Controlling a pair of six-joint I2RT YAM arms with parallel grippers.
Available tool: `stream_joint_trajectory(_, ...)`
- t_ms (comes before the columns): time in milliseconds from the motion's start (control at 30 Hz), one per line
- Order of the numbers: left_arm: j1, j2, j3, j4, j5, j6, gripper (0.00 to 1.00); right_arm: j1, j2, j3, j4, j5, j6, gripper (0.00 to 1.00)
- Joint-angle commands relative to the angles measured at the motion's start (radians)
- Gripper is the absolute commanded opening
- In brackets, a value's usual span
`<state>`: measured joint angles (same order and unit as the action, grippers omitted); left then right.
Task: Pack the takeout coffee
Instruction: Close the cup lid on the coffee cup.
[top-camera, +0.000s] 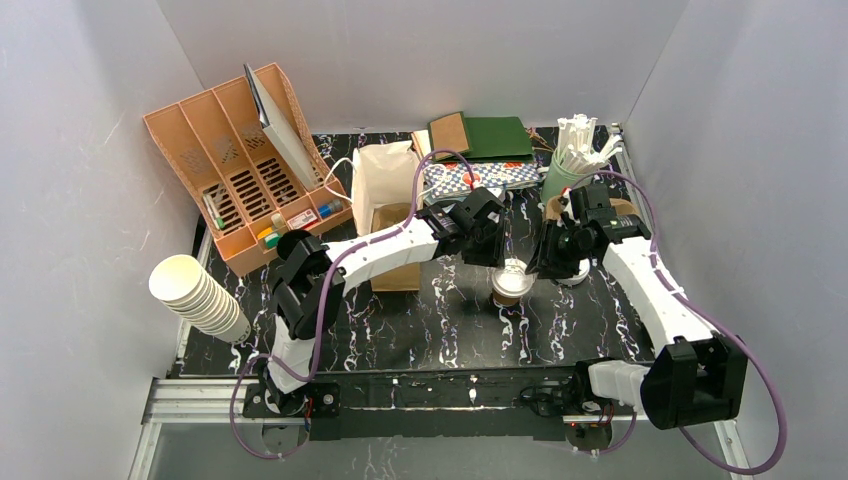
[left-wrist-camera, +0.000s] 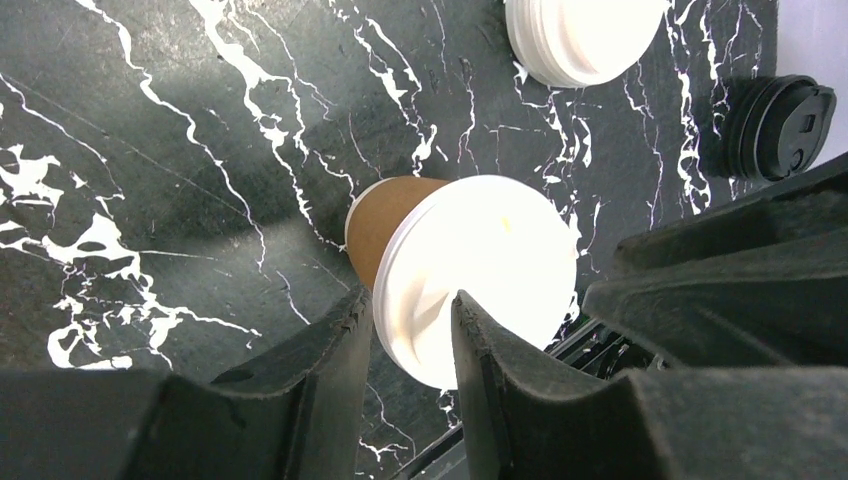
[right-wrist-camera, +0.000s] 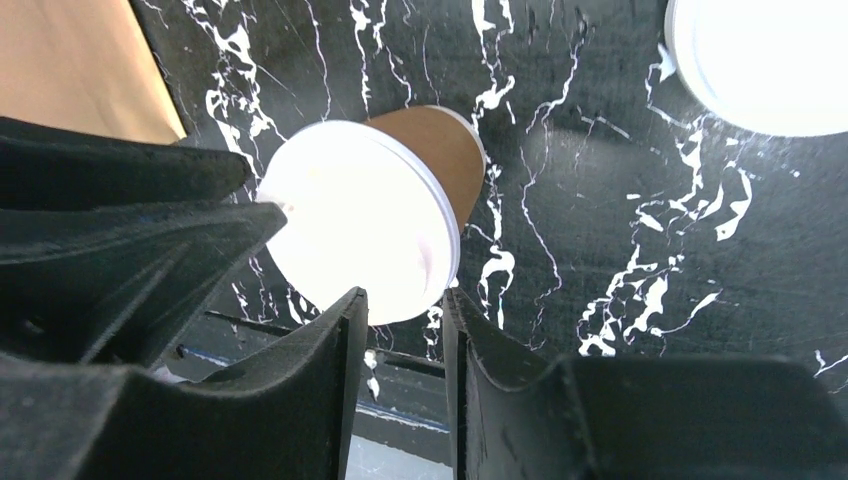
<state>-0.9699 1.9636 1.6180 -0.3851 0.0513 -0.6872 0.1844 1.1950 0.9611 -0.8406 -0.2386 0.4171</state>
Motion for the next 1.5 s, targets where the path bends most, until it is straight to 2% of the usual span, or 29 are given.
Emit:
stream_joint_trajectory(0, -0.009, -0.075, -0.007, -0.052, -0.008, 0.014, 0.33, 0.006, 0.03, 0.078, -0.019, 0.03, -0.049, 0.41)
stream_joint_trajectory(633, -0.023, -0.046, -0.01, -0.05, 0.011, -0.007, 0.31, 0.056, 0.102, 0.085, 0.002, 0.045, -0.055, 0.37)
stream_joint_trajectory(933, -0.023, -0.042, -0.024, -0.05, 0.015, -0.01, 0.25, 0.061, 0.098, 0.041, 0.005, 0.04, -0.048, 0.33)
stream_joint_trajectory(1467, -0.029, -0.054, -0.133, -0.015, 0.032, -0.029, 0.23, 0.06, 0.085, -0.078, 0.035, 0.031, -0.009, 0.32)
